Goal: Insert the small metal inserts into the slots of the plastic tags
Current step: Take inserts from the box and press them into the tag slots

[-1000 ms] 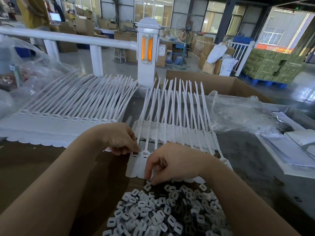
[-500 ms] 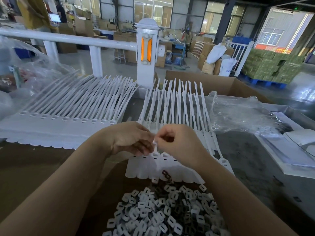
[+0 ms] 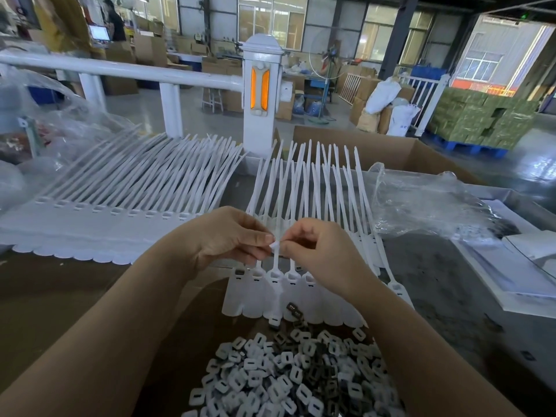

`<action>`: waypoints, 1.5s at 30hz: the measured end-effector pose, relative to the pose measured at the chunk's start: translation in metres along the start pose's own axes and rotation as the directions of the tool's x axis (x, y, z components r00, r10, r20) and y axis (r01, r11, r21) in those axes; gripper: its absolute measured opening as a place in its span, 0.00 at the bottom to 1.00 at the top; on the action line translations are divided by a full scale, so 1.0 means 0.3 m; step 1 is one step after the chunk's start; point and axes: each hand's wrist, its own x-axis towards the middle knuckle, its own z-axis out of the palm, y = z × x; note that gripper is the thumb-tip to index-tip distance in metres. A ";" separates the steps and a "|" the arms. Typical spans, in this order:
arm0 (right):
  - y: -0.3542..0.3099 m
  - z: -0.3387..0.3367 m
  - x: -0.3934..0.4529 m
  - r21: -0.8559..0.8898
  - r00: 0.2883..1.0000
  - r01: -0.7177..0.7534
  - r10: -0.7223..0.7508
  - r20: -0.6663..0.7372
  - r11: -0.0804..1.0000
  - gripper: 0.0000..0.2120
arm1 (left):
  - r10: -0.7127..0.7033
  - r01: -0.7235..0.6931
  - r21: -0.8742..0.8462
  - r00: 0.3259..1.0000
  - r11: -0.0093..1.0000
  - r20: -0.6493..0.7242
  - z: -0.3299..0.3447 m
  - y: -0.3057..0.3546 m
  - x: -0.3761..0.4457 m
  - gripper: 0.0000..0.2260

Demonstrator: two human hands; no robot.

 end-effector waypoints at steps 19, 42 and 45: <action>0.028 0.012 -0.002 -0.175 0.968 -0.120 0.155 0.200 0.977 0.03 | -0.144 0.178 0.530 0.984 0.829 -0.105 -0.057 0.013 -0.013 0.03; 0.027 0.015 -0.004 -0.193 0.967 -0.094 0.136 0.214 0.977 0.05 | -0.196 0.235 0.645 0.971 0.727 -0.134 -0.049 -0.005 0.022 0.06; 0.024 0.008 -0.005 -0.163 0.963 -0.085 0.124 0.241 0.983 0.04 | -0.199 0.237 0.662 0.971 0.711 -0.133 -0.046 -0.006 0.024 0.06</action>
